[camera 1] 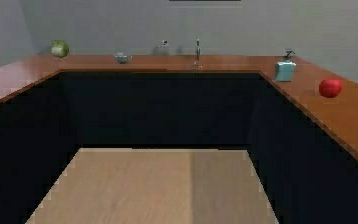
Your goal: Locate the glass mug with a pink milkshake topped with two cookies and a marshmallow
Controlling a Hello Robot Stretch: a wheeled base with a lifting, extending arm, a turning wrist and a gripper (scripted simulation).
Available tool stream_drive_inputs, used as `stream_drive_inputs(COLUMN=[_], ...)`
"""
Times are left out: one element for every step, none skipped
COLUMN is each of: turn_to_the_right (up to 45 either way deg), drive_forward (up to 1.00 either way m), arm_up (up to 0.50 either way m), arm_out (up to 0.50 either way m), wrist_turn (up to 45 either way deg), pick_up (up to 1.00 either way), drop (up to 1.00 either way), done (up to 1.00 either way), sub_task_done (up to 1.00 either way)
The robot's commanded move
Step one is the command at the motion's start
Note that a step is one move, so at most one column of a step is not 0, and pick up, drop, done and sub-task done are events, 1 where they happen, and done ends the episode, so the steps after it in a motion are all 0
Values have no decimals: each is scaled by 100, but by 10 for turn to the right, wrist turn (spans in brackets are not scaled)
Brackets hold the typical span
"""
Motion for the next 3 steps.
stream_drive_inputs(turn_to_the_right=[0,120,0], drive_forward=[100,0,25], arm_up=[0,0,0], arm_out=[0,0,0], wrist_turn=[0,0,0], pick_up=[0,0,0], drop=[0,0,0], done=[0,0,0], sub_task_done=[0,0,0])
